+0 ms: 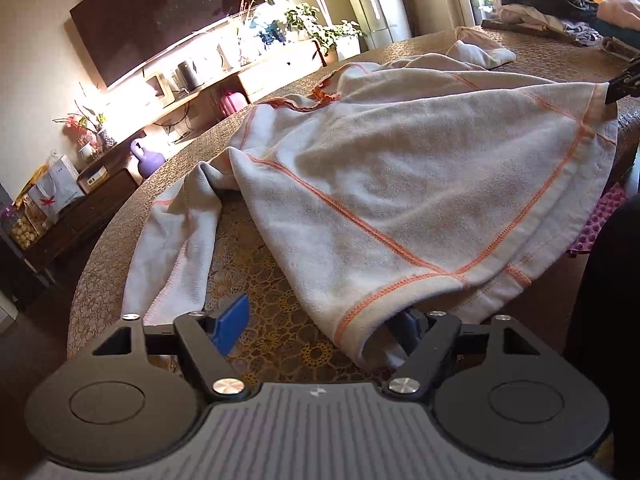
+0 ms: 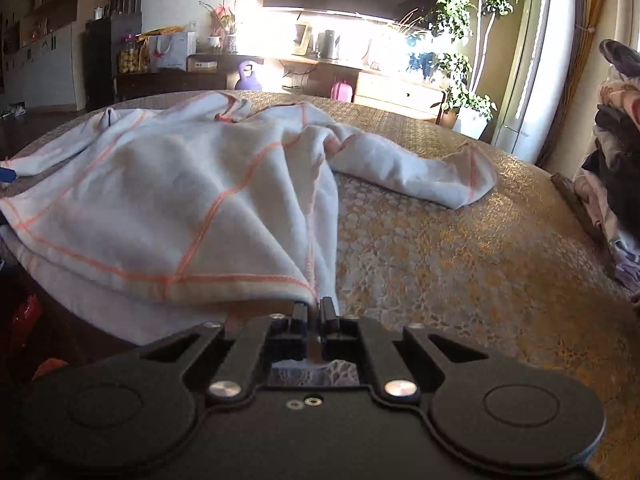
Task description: Fold clothes
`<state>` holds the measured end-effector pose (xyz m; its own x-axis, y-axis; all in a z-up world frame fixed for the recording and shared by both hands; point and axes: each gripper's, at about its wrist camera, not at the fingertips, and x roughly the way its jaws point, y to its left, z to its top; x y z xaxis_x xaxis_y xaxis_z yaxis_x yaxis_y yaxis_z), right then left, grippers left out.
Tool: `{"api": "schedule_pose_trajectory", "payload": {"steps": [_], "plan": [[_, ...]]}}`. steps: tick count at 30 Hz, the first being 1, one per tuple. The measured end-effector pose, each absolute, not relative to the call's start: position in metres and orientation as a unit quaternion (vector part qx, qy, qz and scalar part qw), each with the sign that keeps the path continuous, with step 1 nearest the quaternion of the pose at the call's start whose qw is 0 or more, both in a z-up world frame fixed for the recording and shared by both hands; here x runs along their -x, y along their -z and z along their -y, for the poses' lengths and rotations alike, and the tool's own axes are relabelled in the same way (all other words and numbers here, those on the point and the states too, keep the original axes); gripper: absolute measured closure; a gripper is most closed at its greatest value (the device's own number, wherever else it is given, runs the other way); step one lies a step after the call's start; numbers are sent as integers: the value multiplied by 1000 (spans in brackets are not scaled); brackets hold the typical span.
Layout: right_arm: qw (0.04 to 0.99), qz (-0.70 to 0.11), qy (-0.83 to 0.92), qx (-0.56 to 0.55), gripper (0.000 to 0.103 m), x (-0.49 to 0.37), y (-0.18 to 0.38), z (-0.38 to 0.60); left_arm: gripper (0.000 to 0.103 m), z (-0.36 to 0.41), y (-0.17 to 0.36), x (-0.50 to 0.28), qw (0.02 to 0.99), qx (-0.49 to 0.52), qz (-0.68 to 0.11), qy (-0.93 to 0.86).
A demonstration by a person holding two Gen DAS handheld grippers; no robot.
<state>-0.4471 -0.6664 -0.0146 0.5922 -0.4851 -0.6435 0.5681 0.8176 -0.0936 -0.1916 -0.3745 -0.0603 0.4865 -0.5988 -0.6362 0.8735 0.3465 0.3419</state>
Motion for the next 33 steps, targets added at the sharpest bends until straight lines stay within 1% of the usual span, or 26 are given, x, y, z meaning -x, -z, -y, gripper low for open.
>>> {"api": "schedule_pose_trajectory", "payload": {"steps": [1, 2, 3, 8, 9, 10, 11, 12, 13, 15, 16, 17, 18, 20, 21, 24, 29, 33], "plan": [[891, -343, 293, -59, 0, 446, 16, 664, 59, 373, 60, 190, 794, -332, -209, 464], [891, -344, 290, -57, 0, 445, 18, 663, 67, 372, 60, 189, 794, -329, -214, 465], [892, -346, 287, -55, 0, 443, 19, 661, 72, 370, 60, 187, 793, -325, -219, 467], [892, -346, 288, -44, 0, 442, 20, 658, 72, 370, 58, 192, 792, -330, -204, 472], [889, -348, 295, -36, 0, 442, 21, 658, 71, 370, 58, 196, 791, -334, -193, 475], [887, -349, 302, -27, 0, 442, 21, 657, 67, 371, 58, 200, 789, -341, -183, 478], [882, -353, 312, -18, 0, 442, 23, 656, 59, 372, 59, 204, 786, -350, -174, 480], [879, -356, 317, -13, 0, 443, 24, 656, 44, 373, 61, 208, 785, -357, -163, 479], [878, -359, 316, -12, 0, 443, 26, 657, 43, 373, 61, 211, 786, -361, -149, 480], [881, -355, 312, -23, 0, 445, 28, 658, 44, 374, 62, 214, 787, -362, -139, 480], [882, -352, 311, -29, 0, 446, 28, 658, 58, 375, 61, 212, 788, -356, -147, 480], [882, -351, 312, -33, 0, 447, 28, 658, 70, 376, 60, 209, 789, -349, -157, 481], [881, -351, 316, -34, 0, 447, 27, 659, 77, 375, 59, 205, 792, -340, -168, 479], [880, -344, 325, -32, 0, 449, 25, 658, 84, 373, 56, 196, 802, -320, -185, 470], [883, -334, 327, -33, 0, 452, 20, 658, 86, 371, 53, 191, 809, -309, -189, 463], [886, -310, 343, -34, 0, 463, 6, 656, 88, 361, 49, 177, 820, -286, -210, 448], [876, -362, 318, -15, 0, 461, 29, 649, 88, 352, 59, 175, 799, -298, -246, 461], [879, -374, 294, -34, 0, 457, 27, 652, 88, 350, 59, 182, 783, -328, -240, 472]]}}
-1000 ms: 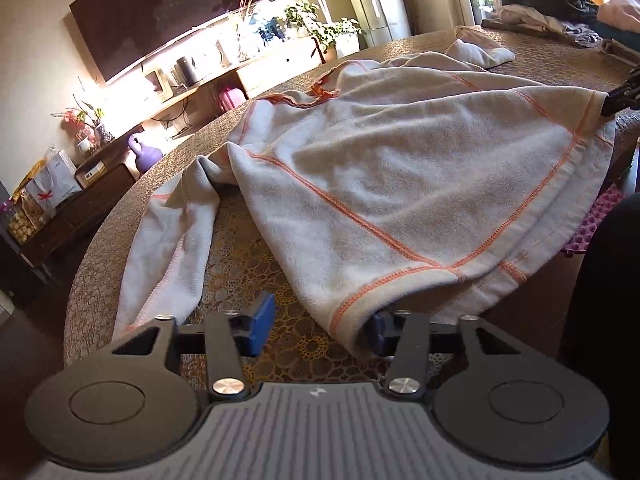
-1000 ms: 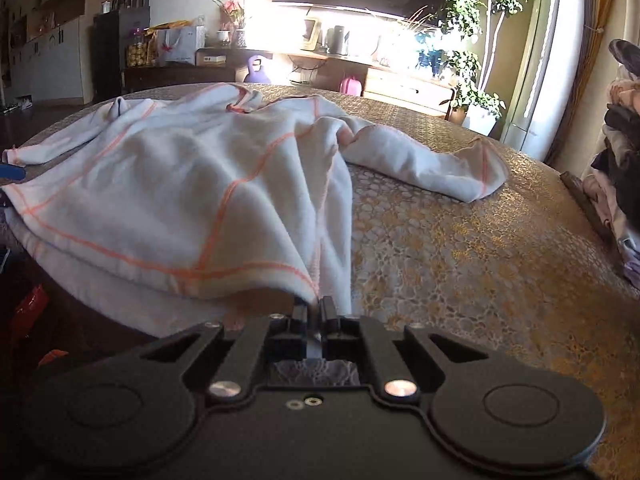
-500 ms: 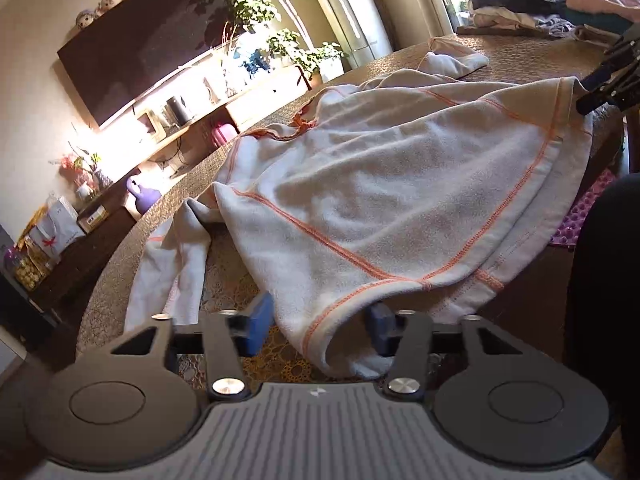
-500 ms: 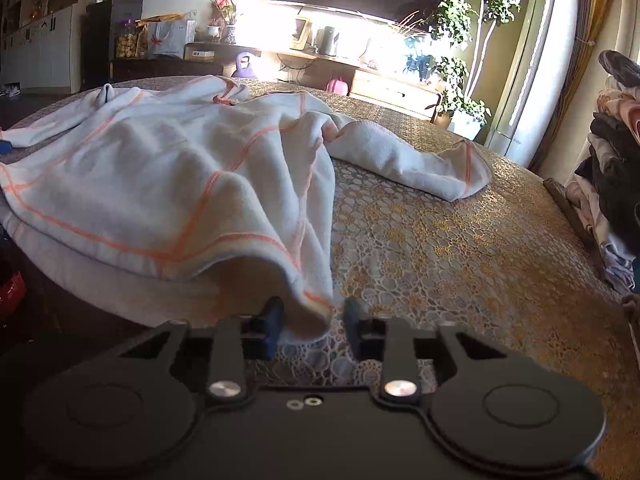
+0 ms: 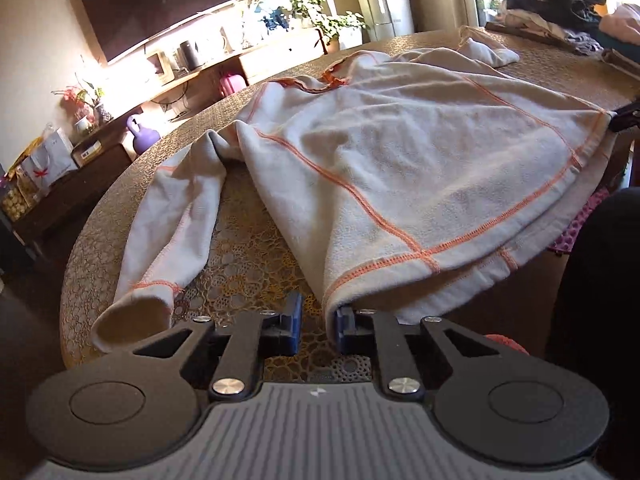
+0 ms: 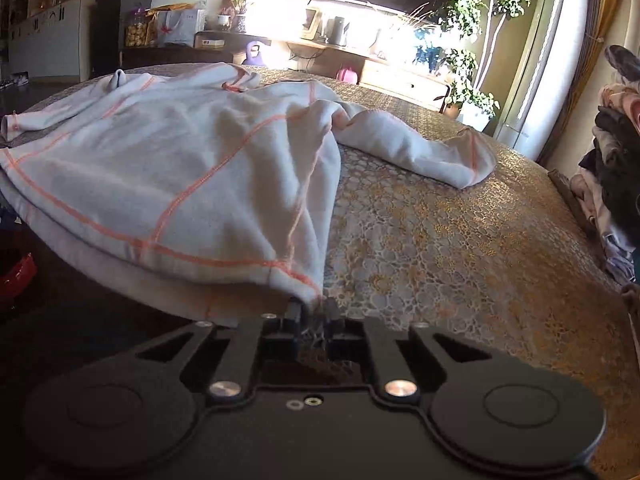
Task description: Fold clothes
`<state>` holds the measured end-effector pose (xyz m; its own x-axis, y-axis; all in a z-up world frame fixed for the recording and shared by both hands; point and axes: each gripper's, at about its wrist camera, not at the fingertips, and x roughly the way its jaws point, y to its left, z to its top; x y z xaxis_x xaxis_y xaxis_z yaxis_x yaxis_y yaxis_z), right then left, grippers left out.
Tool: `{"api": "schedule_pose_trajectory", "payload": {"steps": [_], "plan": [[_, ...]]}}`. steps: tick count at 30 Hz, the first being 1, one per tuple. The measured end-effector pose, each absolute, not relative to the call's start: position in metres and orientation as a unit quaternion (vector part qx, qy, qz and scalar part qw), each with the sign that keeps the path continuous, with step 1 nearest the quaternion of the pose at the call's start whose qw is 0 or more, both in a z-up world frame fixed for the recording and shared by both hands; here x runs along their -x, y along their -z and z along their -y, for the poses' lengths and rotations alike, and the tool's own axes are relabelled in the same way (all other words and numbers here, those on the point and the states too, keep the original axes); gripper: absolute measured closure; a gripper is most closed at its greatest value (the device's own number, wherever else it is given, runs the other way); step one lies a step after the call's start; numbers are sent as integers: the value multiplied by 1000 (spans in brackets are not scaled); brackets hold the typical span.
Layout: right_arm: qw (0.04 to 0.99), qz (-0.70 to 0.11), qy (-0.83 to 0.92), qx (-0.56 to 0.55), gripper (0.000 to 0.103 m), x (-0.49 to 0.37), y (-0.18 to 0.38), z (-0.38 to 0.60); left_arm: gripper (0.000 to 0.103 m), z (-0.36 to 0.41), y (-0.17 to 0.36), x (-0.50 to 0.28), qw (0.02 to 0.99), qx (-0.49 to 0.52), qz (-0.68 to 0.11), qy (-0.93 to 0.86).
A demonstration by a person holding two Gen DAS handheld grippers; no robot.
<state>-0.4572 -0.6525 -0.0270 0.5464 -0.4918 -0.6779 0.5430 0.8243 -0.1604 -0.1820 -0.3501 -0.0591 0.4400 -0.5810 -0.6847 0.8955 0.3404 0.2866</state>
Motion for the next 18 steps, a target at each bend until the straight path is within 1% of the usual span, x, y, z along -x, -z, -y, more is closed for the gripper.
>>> {"api": "schedule_pose_trajectory", "payload": {"steps": [2, 3, 5, 6, 7, 8, 11, 14, 18], "plan": [[880, -394, 265, -35, 0, 460, 22, 655, 86, 347, 55, 184, 771, -344, -241, 478], [882, -395, 255, -34, 0, 464, 17, 658, 81, 343, 53, 184, 764, -352, -241, 483], [886, -393, 243, -35, 0, 475, 5, 668, 65, 334, 45, 184, 754, -362, -243, 491], [886, -389, 248, -40, 0, 479, -2, 677, 42, 330, 40, 185, 751, -364, -242, 495], [885, -384, 260, -42, 0, 482, -8, 687, 24, 328, 34, 185, 754, -365, -229, 496], [883, -378, 276, -42, 0, 480, -13, 701, 21, 327, 27, 186, 759, -366, -211, 496], [874, -361, 323, -45, 0, 471, -25, 746, 20, 352, 6, 178, 767, -359, -185, 499], [862, -345, 366, -58, 0, 452, -29, 798, 20, 398, -6, 165, 773, -332, -181, 509], [854, -326, 397, -84, 0, 426, -31, 864, 20, 472, -5, 154, 773, -301, -192, 524]]}}
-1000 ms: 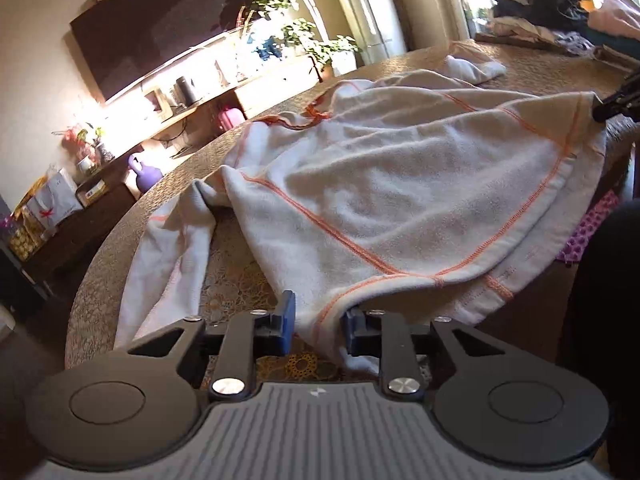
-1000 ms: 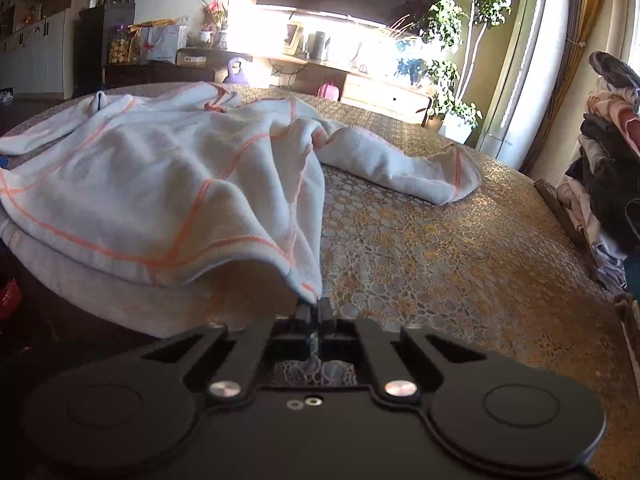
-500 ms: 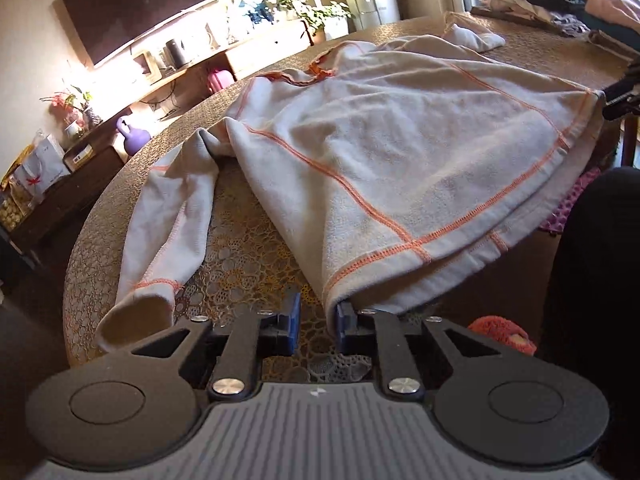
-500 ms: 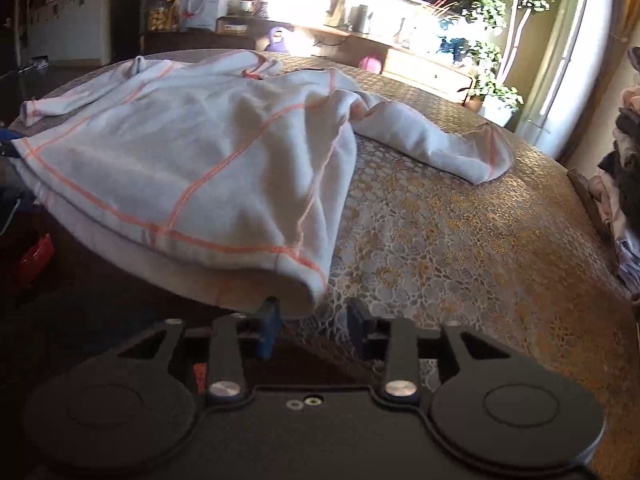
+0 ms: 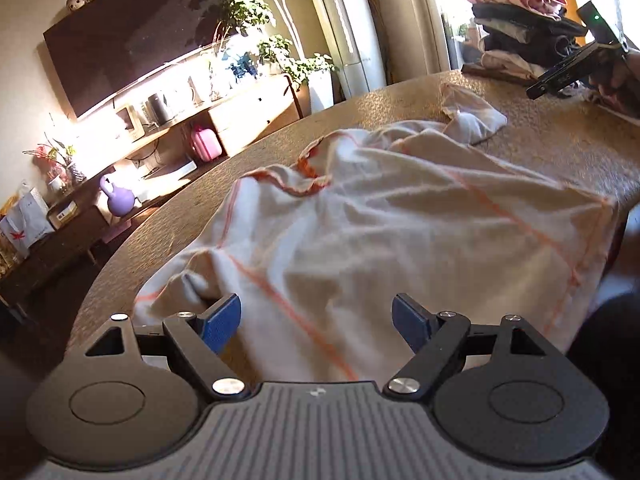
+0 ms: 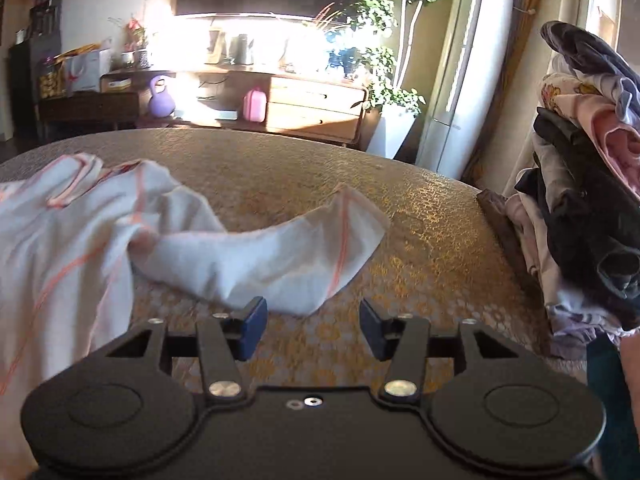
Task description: Fold clothes
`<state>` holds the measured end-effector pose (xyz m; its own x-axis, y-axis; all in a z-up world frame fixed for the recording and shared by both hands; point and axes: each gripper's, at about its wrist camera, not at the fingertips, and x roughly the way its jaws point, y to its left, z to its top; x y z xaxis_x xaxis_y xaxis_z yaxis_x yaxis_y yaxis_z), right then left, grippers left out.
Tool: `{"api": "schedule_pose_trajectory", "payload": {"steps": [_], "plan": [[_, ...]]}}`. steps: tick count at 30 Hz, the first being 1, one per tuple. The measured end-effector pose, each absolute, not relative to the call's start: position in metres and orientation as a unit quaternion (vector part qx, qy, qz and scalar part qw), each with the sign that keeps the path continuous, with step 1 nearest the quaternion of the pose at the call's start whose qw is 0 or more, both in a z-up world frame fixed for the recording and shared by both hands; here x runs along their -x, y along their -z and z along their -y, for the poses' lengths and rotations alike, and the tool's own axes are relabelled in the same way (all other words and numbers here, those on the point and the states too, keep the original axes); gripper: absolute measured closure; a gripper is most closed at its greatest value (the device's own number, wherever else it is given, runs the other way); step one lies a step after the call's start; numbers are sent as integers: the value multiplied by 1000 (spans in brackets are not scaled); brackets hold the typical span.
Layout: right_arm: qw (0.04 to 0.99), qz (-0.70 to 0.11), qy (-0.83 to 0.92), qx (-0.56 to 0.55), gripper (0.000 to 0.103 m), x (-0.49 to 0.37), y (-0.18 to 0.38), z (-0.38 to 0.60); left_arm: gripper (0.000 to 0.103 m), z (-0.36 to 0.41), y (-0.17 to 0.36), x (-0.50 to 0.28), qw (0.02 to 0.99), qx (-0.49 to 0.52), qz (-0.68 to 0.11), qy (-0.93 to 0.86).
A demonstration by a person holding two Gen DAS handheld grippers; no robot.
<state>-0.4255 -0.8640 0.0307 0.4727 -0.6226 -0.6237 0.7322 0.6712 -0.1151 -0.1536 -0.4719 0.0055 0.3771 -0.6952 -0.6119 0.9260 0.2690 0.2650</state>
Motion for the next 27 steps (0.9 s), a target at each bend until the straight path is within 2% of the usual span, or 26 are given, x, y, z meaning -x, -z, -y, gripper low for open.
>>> {"api": "schedule_pose_trajectory", "payload": {"steps": [6, 15, 21, 27], "plan": [[837, -327, 425, -107, 0, 381, -21, 942, 20, 569, 11, 146, 748, -269, -232, 561], [794, -348, 469, -169, 0, 313, -2, 1013, 20, 689, 15, 150, 686, -258, -224, 642], [755, -398, 488, -183, 0, 290, 22, 1023, 20, 741, 21, 134, 654, -224, -262, 673], [752, -396, 485, -207, 0, 303, 36, 1026, 21, 753, 54, 110, 618, -222, -336, 675]]}}
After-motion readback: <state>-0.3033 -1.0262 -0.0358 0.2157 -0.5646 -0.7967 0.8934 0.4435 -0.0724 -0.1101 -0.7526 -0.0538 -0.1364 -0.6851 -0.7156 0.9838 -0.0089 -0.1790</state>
